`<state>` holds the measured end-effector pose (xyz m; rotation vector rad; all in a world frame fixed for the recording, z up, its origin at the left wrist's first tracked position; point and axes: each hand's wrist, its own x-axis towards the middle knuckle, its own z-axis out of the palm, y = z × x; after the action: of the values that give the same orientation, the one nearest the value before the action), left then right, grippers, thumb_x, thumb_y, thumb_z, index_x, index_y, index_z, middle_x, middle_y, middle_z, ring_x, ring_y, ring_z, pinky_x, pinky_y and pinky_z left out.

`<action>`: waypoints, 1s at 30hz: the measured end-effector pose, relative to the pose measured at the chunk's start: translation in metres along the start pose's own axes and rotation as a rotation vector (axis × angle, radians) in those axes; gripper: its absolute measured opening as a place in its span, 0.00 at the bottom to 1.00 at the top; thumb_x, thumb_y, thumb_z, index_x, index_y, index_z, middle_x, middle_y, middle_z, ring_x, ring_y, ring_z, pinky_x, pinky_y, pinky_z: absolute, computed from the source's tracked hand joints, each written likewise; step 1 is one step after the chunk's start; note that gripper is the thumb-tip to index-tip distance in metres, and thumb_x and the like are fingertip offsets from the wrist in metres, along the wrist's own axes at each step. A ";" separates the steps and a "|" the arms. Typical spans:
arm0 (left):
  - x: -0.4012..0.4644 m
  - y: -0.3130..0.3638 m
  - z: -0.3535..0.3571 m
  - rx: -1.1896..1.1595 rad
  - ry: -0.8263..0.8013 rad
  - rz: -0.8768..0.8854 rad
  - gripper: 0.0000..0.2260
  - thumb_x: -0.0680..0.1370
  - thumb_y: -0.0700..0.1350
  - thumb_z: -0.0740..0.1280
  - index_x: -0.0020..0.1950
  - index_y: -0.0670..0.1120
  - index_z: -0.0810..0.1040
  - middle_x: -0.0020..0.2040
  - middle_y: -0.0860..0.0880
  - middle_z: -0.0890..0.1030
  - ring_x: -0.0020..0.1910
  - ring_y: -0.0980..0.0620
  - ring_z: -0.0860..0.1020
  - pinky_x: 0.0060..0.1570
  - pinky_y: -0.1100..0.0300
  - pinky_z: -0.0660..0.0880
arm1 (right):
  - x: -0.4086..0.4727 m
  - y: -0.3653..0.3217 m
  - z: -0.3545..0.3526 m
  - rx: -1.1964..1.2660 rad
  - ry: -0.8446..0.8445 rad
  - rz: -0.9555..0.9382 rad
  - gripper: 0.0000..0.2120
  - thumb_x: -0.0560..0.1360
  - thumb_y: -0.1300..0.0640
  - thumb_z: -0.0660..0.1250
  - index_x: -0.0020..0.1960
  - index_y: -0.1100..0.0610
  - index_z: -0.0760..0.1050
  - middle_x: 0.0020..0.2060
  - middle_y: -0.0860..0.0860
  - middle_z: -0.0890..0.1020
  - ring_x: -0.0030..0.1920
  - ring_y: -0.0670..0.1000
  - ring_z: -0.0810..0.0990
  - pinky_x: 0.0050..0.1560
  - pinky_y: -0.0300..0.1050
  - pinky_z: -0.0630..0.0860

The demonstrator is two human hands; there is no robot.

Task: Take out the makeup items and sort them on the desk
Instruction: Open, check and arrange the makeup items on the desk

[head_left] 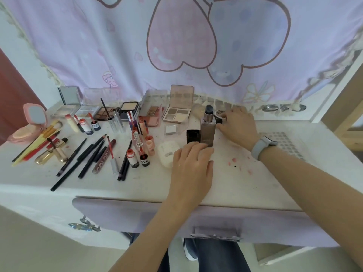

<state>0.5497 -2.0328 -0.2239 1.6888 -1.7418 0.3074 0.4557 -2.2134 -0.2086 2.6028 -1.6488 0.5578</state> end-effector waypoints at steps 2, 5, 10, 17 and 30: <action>-0.004 0.007 0.003 -0.074 -0.042 0.047 0.11 0.70 0.36 0.71 0.52 0.40 0.81 0.51 0.44 0.81 0.52 0.44 0.79 0.49 0.52 0.76 | 0.004 -0.004 0.003 -0.041 -0.009 -0.015 0.17 0.73 0.48 0.63 0.56 0.58 0.75 0.56 0.59 0.75 0.62 0.59 0.67 0.56 0.52 0.64; -0.007 0.014 0.009 -0.156 -0.097 0.114 0.11 0.71 0.35 0.69 0.52 0.39 0.81 0.49 0.44 0.82 0.50 0.44 0.79 0.47 0.53 0.78 | 0.007 -0.007 0.005 -0.054 0.000 -0.026 0.16 0.74 0.49 0.63 0.54 0.59 0.75 0.56 0.59 0.76 0.61 0.59 0.68 0.57 0.51 0.63; -0.011 0.016 0.020 -0.166 -0.208 0.101 0.09 0.72 0.40 0.68 0.51 0.40 0.82 0.52 0.44 0.82 0.54 0.44 0.78 0.53 0.53 0.74 | 0.010 -0.006 0.003 -0.040 0.062 -0.047 0.15 0.75 0.52 0.61 0.53 0.63 0.74 0.52 0.61 0.78 0.56 0.60 0.72 0.52 0.51 0.67; -0.011 0.012 0.025 -0.139 -0.261 0.079 0.13 0.76 0.45 0.63 0.58 0.44 0.79 0.60 0.47 0.78 0.61 0.47 0.73 0.60 0.55 0.65 | 0.005 0.006 -0.023 0.498 0.145 0.050 0.13 0.75 0.56 0.63 0.55 0.64 0.71 0.47 0.59 0.79 0.46 0.56 0.77 0.43 0.44 0.71; -0.014 0.011 0.020 -0.344 -0.306 -0.060 0.18 0.78 0.48 0.63 0.67 0.49 0.70 0.63 0.54 0.74 0.62 0.58 0.70 0.61 0.69 0.62 | -0.074 0.031 -0.080 0.987 0.608 0.316 0.09 0.75 0.57 0.61 0.48 0.64 0.73 0.42 0.58 0.80 0.37 0.47 0.74 0.39 0.36 0.70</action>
<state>0.5320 -2.0327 -0.2442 1.5878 -1.8286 -0.2803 0.3774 -2.1471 -0.1614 2.1183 -1.7963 2.3876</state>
